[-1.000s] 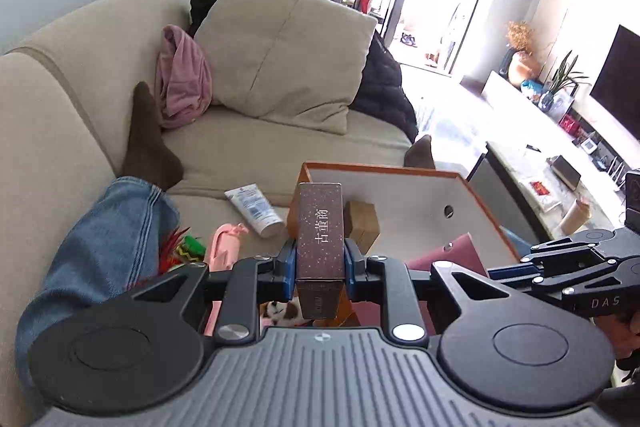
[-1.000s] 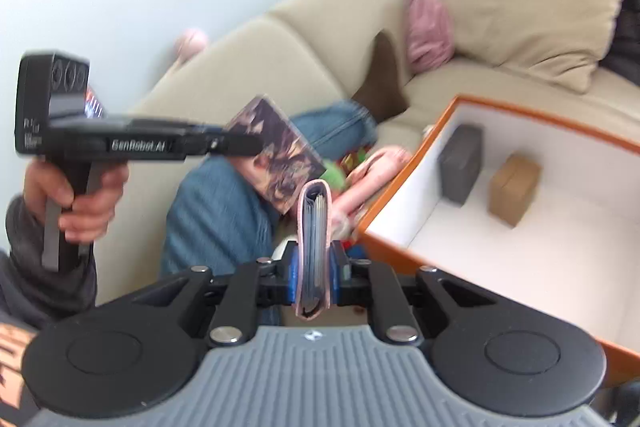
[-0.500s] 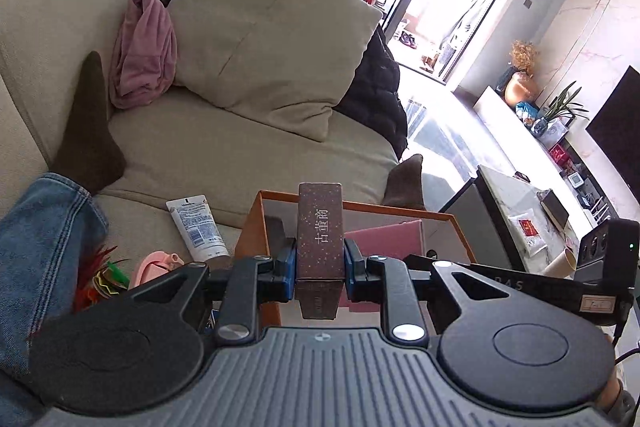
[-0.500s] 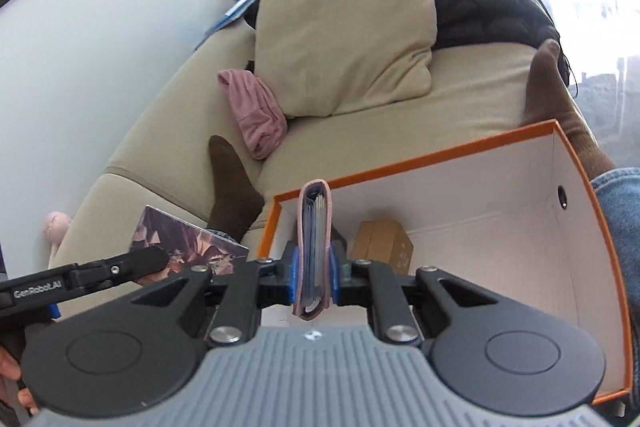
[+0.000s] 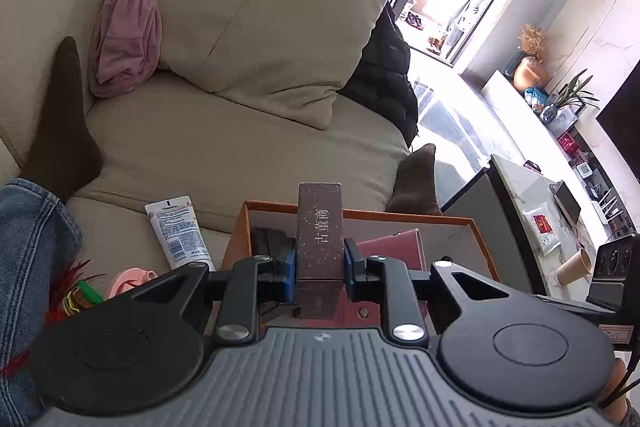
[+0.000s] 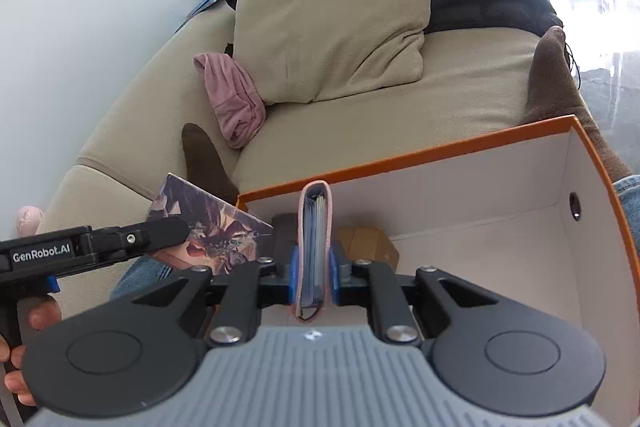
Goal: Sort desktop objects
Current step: 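Lower the pink wallet into the white box while the left gripper lowers the brown box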
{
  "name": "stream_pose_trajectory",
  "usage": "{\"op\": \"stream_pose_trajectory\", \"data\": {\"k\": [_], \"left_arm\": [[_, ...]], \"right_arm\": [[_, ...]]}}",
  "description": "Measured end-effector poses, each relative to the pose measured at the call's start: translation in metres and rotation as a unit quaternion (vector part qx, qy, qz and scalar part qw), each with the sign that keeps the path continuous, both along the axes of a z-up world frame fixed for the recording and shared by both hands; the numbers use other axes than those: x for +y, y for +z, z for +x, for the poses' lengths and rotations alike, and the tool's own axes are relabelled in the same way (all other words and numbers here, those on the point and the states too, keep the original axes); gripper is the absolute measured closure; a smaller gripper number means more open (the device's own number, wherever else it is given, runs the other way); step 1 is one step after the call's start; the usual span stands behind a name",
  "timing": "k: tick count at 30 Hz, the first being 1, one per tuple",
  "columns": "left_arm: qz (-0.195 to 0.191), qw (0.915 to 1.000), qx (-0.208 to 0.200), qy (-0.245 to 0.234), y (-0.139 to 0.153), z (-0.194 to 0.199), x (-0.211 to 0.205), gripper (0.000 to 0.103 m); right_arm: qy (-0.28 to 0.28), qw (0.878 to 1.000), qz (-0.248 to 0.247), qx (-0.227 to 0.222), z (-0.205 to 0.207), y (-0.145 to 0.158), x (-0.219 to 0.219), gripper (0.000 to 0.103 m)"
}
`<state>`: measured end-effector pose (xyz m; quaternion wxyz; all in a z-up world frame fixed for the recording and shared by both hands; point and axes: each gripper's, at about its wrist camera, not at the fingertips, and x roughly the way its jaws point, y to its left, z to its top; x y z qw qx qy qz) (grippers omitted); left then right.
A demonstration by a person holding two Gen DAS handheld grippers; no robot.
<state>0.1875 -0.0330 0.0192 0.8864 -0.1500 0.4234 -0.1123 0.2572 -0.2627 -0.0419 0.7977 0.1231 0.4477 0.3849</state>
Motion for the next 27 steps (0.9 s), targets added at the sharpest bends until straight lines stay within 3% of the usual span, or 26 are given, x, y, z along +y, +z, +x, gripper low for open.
{"op": "stream_pose_trajectory", "data": {"k": [5, 9, 13, 19, 22, 27], "left_arm": [[0.016, 0.9998, 0.009, -0.006, -0.007, 0.007, -0.008, 0.077], [0.026, 0.9995, 0.019, 0.000, -0.013, 0.010, -0.010, 0.077], [0.028, 0.9993, 0.025, -0.001, -0.020, 0.016, -0.018, 0.077], [0.098, 0.9949, 0.023, -0.001, -0.027, 0.020, -0.035, 0.077], [0.096, 0.9950, 0.028, 0.002, -0.030, 0.021, -0.034, 0.077], [0.101, 0.9945, 0.027, 0.008, -0.035, 0.023, -0.038, 0.077]], "right_arm": [[-0.001, 1.000, 0.006, 0.007, 0.004, -0.001, -0.001, 0.087], [-0.007, 1.000, -0.017, -0.023, -0.001, 0.004, 0.000, 0.087], [-0.005, 1.000, -0.015, -0.025, -0.003, 0.007, -0.001, 0.087], [-0.009, 1.000, -0.007, -0.010, -0.006, 0.010, 0.003, 0.087], [-0.014, 0.999, -0.027, -0.034, -0.013, 0.011, 0.017, 0.087], [-0.018, 0.999, -0.014, -0.031, -0.011, 0.011, 0.026, 0.086]]}}
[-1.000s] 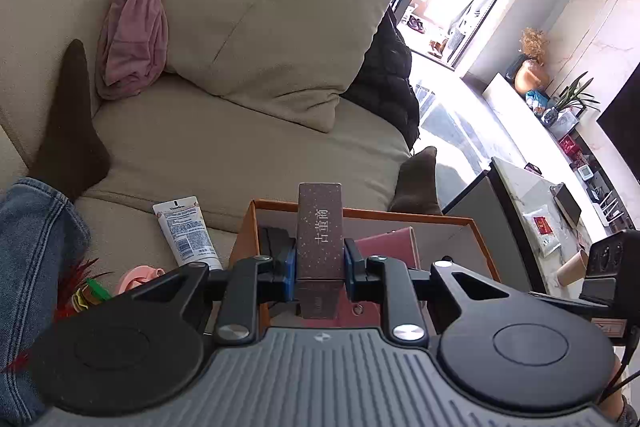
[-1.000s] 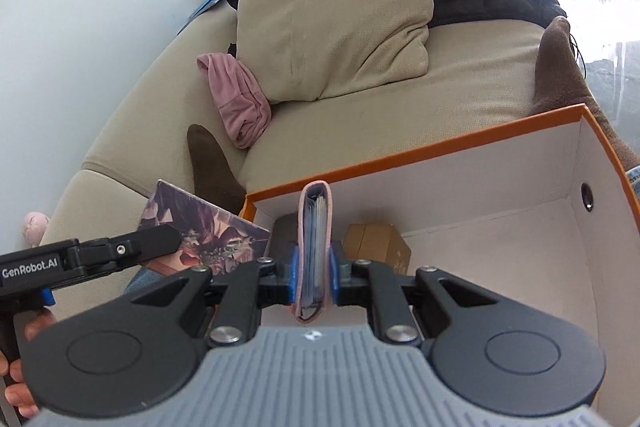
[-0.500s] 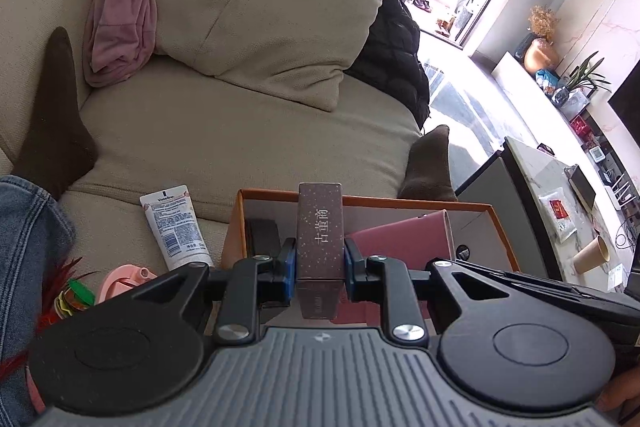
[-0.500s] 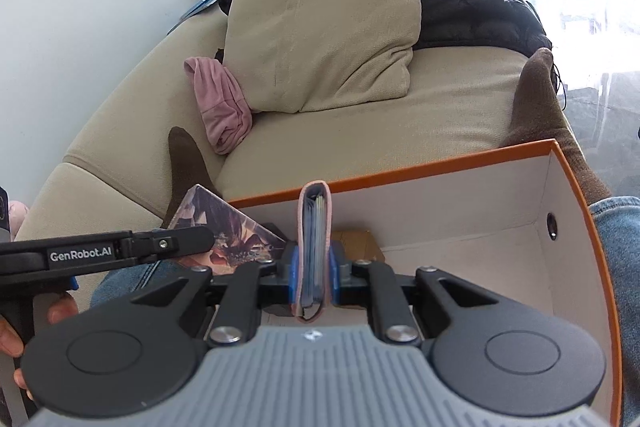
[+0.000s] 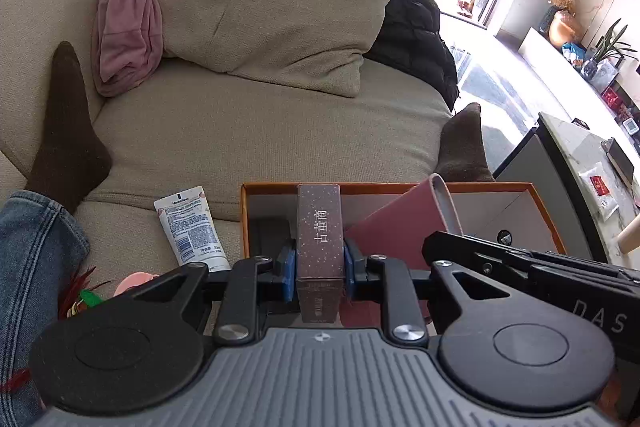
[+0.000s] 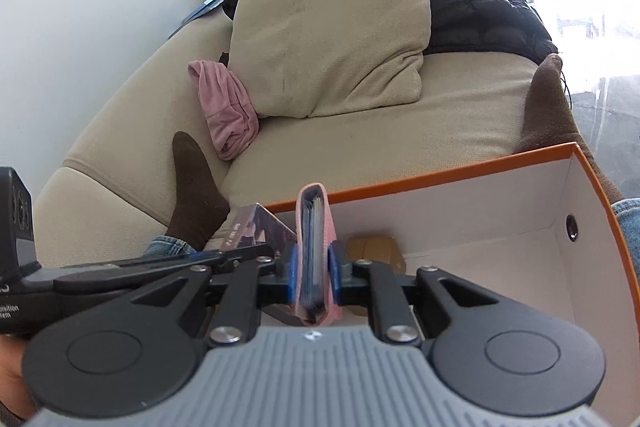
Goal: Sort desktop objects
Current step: 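Lower the pink wallet into the white box while the left gripper lowers the brown box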
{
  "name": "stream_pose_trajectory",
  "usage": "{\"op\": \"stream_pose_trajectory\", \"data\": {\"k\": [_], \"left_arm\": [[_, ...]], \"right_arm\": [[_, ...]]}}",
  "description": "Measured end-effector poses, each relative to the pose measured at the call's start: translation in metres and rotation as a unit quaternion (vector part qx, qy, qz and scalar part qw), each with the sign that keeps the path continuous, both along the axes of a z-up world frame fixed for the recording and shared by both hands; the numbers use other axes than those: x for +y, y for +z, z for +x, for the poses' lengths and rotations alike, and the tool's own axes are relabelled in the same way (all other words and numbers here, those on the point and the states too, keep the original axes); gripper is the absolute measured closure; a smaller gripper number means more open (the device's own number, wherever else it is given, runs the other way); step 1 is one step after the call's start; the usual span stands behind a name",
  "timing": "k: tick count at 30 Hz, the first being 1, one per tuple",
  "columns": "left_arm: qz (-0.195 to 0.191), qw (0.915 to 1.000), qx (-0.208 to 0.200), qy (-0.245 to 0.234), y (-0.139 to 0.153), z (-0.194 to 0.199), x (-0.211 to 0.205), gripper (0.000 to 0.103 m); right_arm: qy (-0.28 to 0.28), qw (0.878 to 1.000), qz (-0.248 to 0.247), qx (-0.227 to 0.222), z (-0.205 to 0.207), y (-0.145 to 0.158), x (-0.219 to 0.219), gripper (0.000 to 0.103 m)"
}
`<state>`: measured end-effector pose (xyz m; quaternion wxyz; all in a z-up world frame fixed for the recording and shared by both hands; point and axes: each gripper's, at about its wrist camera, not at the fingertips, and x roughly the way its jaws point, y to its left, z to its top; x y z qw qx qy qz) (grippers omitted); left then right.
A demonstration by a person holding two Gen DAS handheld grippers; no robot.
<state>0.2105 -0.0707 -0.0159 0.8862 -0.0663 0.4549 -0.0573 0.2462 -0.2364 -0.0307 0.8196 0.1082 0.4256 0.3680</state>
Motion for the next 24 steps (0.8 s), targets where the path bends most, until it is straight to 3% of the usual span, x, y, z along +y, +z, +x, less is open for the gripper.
{"op": "stream_pose_trajectory", "data": {"k": [8, 17, 24], "left_arm": [[-0.001, 1.0000, -0.007, 0.005, -0.001, -0.004, 0.001, 0.077], [-0.035, 0.9993, 0.010, -0.013, -0.012, 0.003, -0.008, 0.077], [-0.014, 0.9998, -0.010, 0.006, 0.005, -0.001, 0.007, 0.077]], "right_arm": [[-0.009, 0.997, 0.047, 0.057, 0.016, -0.006, -0.003, 0.084], [-0.032, 0.998, 0.030, 0.042, 0.016, -0.001, -0.017, 0.085], [-0.022, 0.996, 0.065, 0.058, 0.015, 0.001, -0.017, 0.085]]}}
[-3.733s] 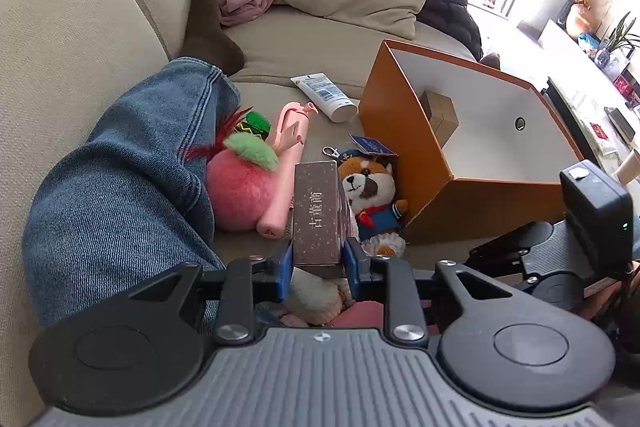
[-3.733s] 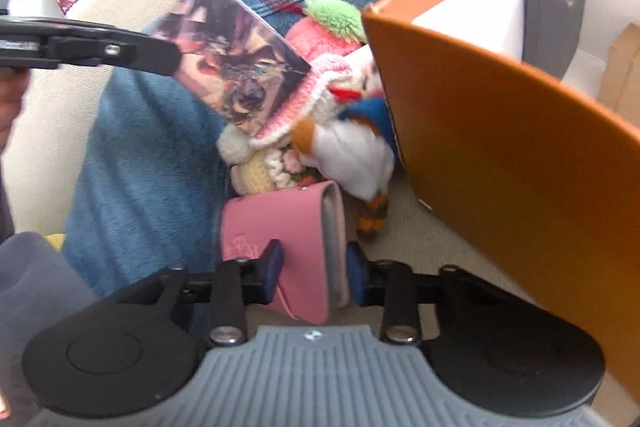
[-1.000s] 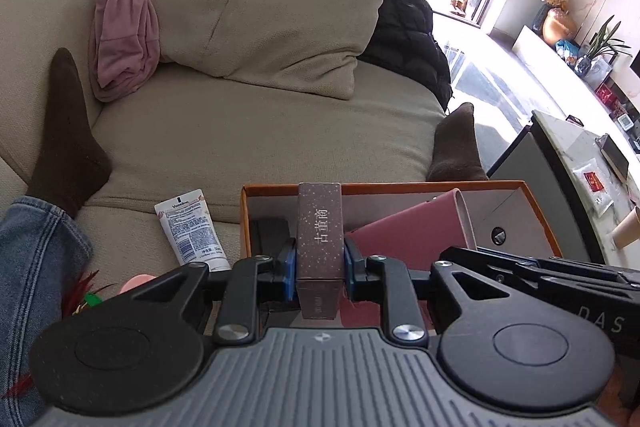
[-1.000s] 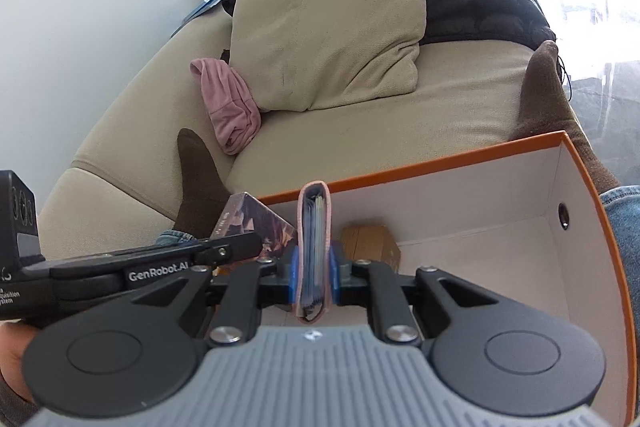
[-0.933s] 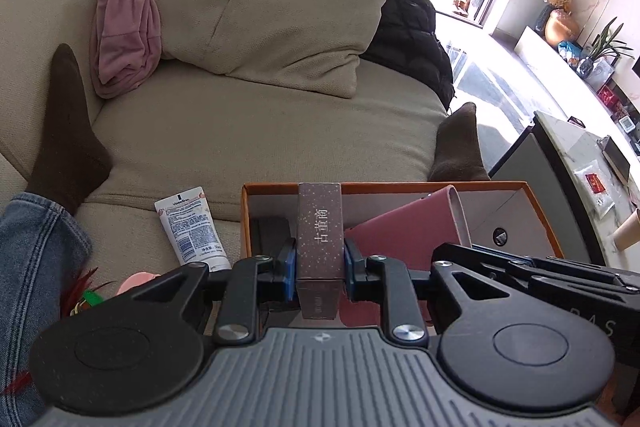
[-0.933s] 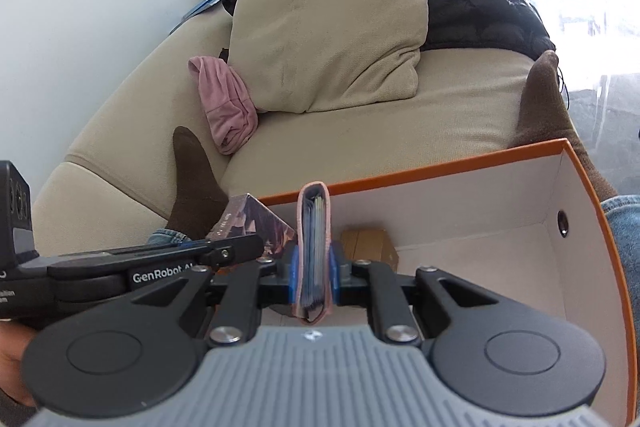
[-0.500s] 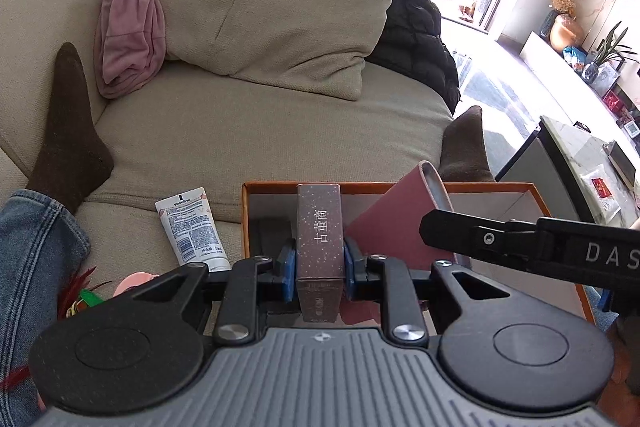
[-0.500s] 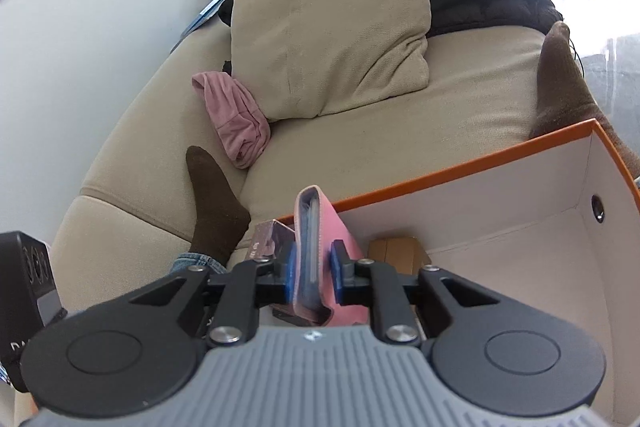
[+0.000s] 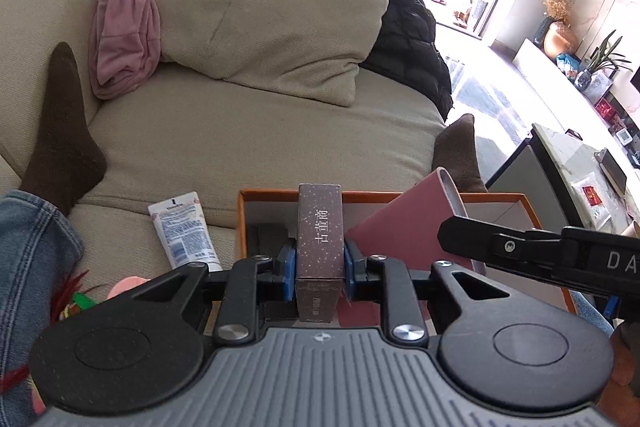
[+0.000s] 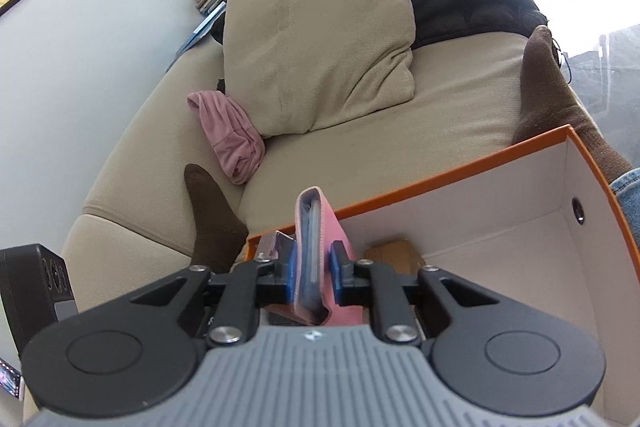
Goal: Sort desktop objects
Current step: 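Lower the pink wallet into the white box while the left gripper lowers the brown box, then open both grippers to release the wallet and brown box, then withdraw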
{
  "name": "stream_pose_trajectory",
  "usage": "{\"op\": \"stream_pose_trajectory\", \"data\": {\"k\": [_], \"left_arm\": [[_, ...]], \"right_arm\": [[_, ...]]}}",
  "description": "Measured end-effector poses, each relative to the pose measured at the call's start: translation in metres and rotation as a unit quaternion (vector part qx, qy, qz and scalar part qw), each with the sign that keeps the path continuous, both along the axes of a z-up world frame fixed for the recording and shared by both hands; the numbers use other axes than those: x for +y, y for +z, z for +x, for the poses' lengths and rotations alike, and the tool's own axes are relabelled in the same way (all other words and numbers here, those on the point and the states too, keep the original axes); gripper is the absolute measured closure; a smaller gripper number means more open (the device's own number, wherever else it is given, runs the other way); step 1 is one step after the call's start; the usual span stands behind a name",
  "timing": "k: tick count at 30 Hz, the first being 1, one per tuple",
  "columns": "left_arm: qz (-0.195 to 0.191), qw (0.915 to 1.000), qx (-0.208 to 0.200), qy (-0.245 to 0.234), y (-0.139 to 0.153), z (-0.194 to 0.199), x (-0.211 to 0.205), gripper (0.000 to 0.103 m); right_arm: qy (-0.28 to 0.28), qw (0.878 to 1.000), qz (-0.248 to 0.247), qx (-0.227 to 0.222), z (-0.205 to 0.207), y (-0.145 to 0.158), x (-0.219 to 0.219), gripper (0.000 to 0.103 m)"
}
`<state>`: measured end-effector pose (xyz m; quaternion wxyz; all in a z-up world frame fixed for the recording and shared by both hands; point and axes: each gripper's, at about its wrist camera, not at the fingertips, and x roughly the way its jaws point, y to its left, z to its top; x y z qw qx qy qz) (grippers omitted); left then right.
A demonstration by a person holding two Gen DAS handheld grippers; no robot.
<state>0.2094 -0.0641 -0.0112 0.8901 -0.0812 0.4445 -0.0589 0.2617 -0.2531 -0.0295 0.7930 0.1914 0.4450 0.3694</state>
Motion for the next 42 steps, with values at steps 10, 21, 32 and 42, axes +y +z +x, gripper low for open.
{"op": "stream_pose_trajectory", "data": {"k": [10, 21, 32, 42], "left_arm": [[0.038, 0.9992, 0.003, -0.010, -0.013, 0.007, -0.016, 0.077], [0.037, 0.9989, 0.013, -0.026, -0.034, 0.016, -0.012, 0.074], [0.011, 0.9990, 0.014, -0.041, -0.021, 0.007, 0.002, 0.068], [-0.025, 0.9983, -0.038, -0.035, 0.007, -0.022, 0.026, 0.065]], "right_arm": [[0.008, 1.000, -0.028, -0.006, 0.007, -0.024, 0.020, 0.085], [0.014, 0.999, -0.029, 0.024, 0.020, -0.061, 0.026, 0.085], [0.036, 0.999, -0.017, 0.023, 0.019, -0.057, 0.032, 0.078], [0.106, 0.990, -0.082, -0.032, 0.008, -0.034, 0.032, 0.053]]}}
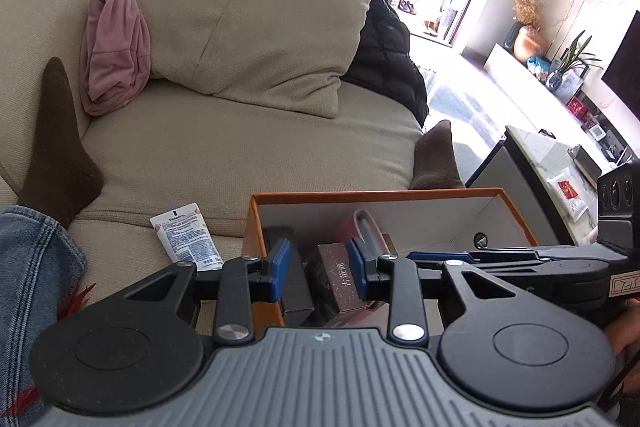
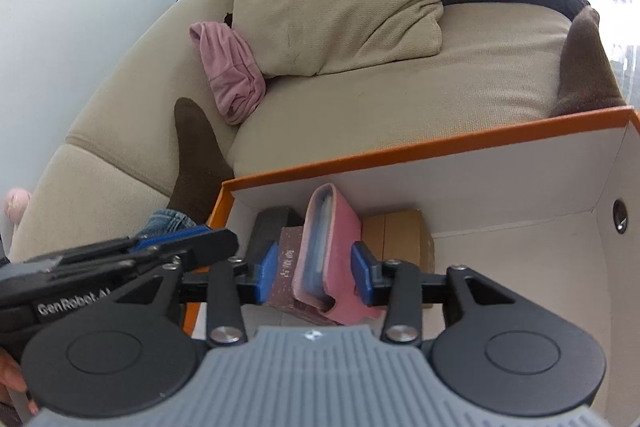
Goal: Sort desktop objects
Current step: 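Open both grippers to release the wallet and brown box, then withdraw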
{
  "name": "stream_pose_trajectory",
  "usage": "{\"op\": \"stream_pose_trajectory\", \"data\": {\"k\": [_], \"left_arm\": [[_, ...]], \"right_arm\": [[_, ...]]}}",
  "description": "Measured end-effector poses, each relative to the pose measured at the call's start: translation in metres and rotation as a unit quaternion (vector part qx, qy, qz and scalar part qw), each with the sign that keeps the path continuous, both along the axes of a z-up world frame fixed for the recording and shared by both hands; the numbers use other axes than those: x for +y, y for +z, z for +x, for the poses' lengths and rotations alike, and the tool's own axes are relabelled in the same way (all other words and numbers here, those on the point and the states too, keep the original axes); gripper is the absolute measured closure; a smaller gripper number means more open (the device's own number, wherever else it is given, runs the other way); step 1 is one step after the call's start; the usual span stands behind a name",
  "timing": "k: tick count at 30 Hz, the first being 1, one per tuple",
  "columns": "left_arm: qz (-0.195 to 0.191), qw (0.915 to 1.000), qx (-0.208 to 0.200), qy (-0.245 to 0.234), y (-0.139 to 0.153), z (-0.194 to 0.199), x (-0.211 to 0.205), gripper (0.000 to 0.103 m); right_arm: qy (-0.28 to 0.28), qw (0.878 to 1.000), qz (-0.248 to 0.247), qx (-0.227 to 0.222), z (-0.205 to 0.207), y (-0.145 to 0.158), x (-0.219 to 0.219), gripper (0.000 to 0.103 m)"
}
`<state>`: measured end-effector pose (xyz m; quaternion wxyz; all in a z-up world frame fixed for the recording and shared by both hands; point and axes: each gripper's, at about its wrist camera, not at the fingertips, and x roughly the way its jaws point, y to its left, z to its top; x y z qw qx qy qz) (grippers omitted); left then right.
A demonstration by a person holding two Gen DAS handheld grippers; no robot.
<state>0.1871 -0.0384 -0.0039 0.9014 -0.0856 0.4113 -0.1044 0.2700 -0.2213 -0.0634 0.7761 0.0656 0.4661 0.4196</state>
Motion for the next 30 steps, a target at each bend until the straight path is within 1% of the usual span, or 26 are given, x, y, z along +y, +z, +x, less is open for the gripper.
{"op": "stream_pose_trajectory", "data": {"k": [2, 3, 5, 6, 8, 9, 11, 13, 15, 16, 18, 20, 21, 23, 25, 27, 29, 30], "left_arm": [[0.004, 1.0000, -0.006, 0.005, 0.005, -0.008, 0.008, 0.057], [0.009, 0.9999, -0.004, 0.008, 0.005, -0.012, 0.011, 0.052], [0.014, 0.9998, 0.005, 0.012, 0.004, -0.018, 0.016, 0.052], [0.013, 0.9998, 0.011, 0.011, 0.002, -0.019, 0.018, 0.052], [0.007, 0.9996, 0.025, 0.010, -0.003, -0.022, 0.020, 0.052], [0.004, 0.9995, 0.030, 0.010, -0.007, -0.023, 0.021, 0.052], [0.001, 0.9991, 0.041, 0.012, -0.014, -0.024, 0.023, 0.052], [-0.002, 0.9988, 0.047, 0.013, -0.019, -0.025, 0.024, 0.052], [-0.007, 0.9986, 0.051, 0.012, -0.023, -0.025, 0.024, 0.052], [-0.009, 0.9985, 0.053, 0.012, -0.024, -0.026, 0.024, 0.052], [-0.013, 0.9985, 0.053, 0.009, -0.025, -0.025, 0.023, 0.053], [-0.016, 0.9983, 0.055, 0.007, -0.027, -0.025, 0.022, 0.056], [-0.017, 0.9982, 0.056, 0.007, -0.027, -0.025, 0.022, 0.060], [-0.018, 0.9981, 0.058, 0.005, -0.029, -0.025, 0.022, 0.060], [-0.019, 0.9980, 0.060, 0.003, -0.029, -0.025, 0.022, 0.060], [-0.025, 0.9979, 0.061, 0.001, -0.030, -0.024, 0.022, 0.061], [-0.029, 0.9978, 0.060, -0.001, -0.030, -0.023, 0.022, 0.061], [-0.029, 0.9977, 0.061, -0.002, -0.030, -0.022, 0.021, 0.061]], "right_arm": [[0.043, 0.998, -0.033, -0.028, -0.006, 0.006, 0.002, 0.047], [0.069, 0.995, -0.052, -0.043, -0.011, 0.008, 0.005, 0.047], [0.111, 0.987, -0.093, -0.071, -0.020, 0.008, 0.016, 0.048], [0.121, 0.983, -0.111, -0.080, -0.024, 0.006, 0.021, 0.050], [0.141, 0.977, -0.137, -0.081, -0.028, -0.001, 0.032, 0.051], [0.141, 0.976, -0.144, -0.078, -0.029, -0.004, 0.037, 0.051], [0.135, 0.975, -0.156, -0.081, -0.029, -0.011, 0.045, 0.051], [0.127, 0.975, -0.163, -0.087, -0.027, -0.015, 0.052, 0.053], [0.123, 0.977, -0.156, -0.082, -0.026, -0.017, 0.055, 0.062], [0.121, 0.977, -0.154, -0.081, -0.025, -0.018, 0.056, 0.064], [0.116, 0.977, -0.158, -0.079, -0.025, -0.022, 0.059, 0.071], [0.121, 0.975, -0.166, -0.080, -0.027, -0.025, 0.060, 0.071], [0.126, 0.975, -0.166, -0.081, -0.029, -0.024, 0.060, 0.071], [0.142, 0.974, -0.157, -0.086, -0.032, -0.017, 0.054, 0.071], [0.163, 0.969, -0.156, -0.103, -0.034, -0.007, 0.046, 0.068], [0.182, 0.961, -0.168, -0.125, -0.031, 0.001, 0.038, 0.062], [0.209, 0.948, -0.189, -0.147, -0.025, 0.005, 0.030, 0.059], [0.222, 0.941, -0.203, -0.154, -0.021, 0.004, 0.028, 0.055]]}}
